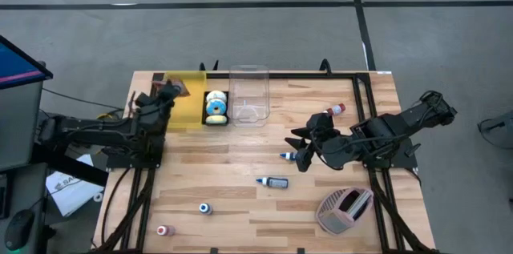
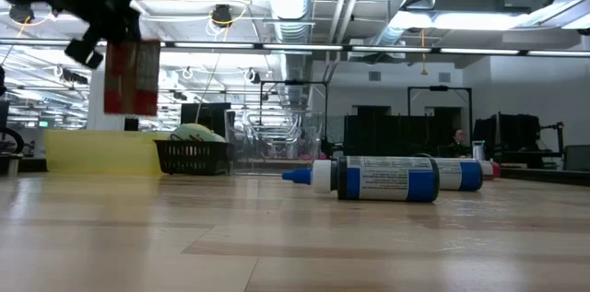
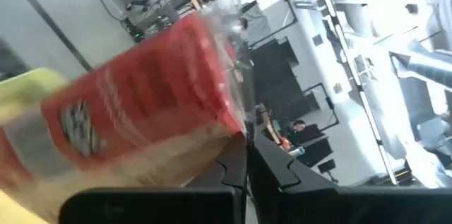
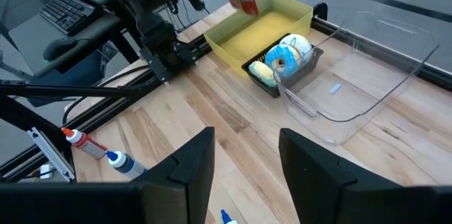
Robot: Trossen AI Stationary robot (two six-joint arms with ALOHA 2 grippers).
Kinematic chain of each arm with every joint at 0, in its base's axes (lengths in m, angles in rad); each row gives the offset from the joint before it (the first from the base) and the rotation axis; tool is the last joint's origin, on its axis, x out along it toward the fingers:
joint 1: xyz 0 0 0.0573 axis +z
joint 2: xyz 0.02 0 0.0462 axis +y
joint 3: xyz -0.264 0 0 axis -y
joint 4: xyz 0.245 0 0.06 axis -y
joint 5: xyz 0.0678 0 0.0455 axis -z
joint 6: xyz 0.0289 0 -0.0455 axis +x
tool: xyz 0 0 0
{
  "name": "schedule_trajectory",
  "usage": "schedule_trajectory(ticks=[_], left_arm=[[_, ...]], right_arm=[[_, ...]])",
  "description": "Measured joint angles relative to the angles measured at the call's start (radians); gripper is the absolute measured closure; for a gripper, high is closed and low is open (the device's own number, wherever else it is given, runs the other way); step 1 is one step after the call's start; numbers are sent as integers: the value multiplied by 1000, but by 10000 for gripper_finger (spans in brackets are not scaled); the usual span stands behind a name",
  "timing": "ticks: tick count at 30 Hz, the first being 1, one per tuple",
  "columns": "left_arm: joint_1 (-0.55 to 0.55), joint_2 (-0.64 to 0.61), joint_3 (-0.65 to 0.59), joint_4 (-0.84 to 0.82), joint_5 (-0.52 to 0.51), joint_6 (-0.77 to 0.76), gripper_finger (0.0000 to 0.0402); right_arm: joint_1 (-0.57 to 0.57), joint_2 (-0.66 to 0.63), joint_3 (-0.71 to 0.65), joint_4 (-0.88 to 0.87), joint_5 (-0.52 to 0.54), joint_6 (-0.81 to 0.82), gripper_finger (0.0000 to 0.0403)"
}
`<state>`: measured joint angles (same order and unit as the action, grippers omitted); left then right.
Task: Pick & Place Food Item
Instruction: Put the red popcorn bag into the yellow bin
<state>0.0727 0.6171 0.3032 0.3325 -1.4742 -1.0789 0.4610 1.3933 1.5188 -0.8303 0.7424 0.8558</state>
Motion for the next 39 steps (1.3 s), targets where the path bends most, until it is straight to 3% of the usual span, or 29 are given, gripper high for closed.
schedule_trajectory(ticks=[5, 9, 14, 20, 28, 32, 39], left_arm=[[11, -1, -72, 3, 0, -131, 401], [34, 9, -91, -2, 20, -137, 401], [88, 43, -119, -12, 154, -212, 401], [142, 106, -134, -12, 174, -314, 401], [277, 156, -134, -11, 314, -371, 399], [306, 156, -134, -9, 334, -370, 375], [341, 156, -134, -9, 348, -361, 293]], right_arm=[[0, 0, 0, 0, -1, 0, 251], [0, 0, 0, 0, -1, 0, 251], [0, 0, 0, 0, -1, 1, 251], [0, 0, 0, -1, -3, 5, 251], [0, 0, 0, -6, -8, 23, 251], [0, 0, 0, -11, -8, 35, 251], [0, 0, 0, -17, -4, 35, 251]])
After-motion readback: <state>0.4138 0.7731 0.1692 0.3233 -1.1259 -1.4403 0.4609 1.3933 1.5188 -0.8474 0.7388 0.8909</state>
